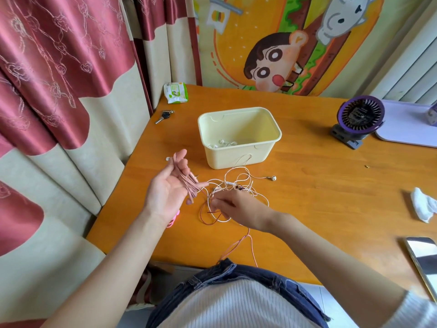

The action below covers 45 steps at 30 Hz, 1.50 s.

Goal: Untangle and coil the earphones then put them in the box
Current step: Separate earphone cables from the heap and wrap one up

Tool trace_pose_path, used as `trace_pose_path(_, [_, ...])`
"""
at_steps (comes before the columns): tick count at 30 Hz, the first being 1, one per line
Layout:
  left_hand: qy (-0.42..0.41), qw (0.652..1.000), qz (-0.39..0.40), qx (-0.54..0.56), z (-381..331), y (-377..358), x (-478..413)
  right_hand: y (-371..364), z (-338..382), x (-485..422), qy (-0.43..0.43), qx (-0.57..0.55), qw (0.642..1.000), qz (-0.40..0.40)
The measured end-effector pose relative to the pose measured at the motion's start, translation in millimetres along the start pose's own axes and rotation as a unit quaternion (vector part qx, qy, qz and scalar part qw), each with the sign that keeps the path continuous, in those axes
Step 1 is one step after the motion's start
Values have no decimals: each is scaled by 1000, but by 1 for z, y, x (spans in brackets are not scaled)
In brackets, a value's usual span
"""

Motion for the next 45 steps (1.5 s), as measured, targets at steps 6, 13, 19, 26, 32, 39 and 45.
trace_pose_path(6, [-202, 843, 48, -496, 4, 13, -3, 7, 8, 5, 14, 10, 1000, 19])
trace_pose_path(13, [-75, 798, 136, -583, 14, 11, 5, 31, 10, -3, -2, 9, 1000, -10])
trace_pose_path(19, [115, 943, 210, -230, 0, 3, 21, 50, 12, -10, -12, -70, 994, -84])
trace_pose_path(26, [148, 935, 310, 91, -22, -15, 12, 41, 26, -16, -18, -72, 993, -90])
trace_pose_path(32, [6, 989, 143, 47, -39, -26, 10, 29, 33, -11, -23, -46, 995, -84])
trace_pose_path(39, [-153, 944, 35, -291, -37, -26, 14, 25, 41, 1, -30, -9, 998, -51])
trace_pose_path(45, [-146, 817, 121, -544, -11, -16, 22, 39, 49, 1, 1, 9, 998, -57])
Point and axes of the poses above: each hand's wrist, its own x-axis away from the middle knuckle, its own y-axis out of the back of the hand, z = x × y, the point moved 2 cm from there along -x, towards the middle knuckle, and after that the axes turned 9 degrees about -z, right-handed, at the moved point
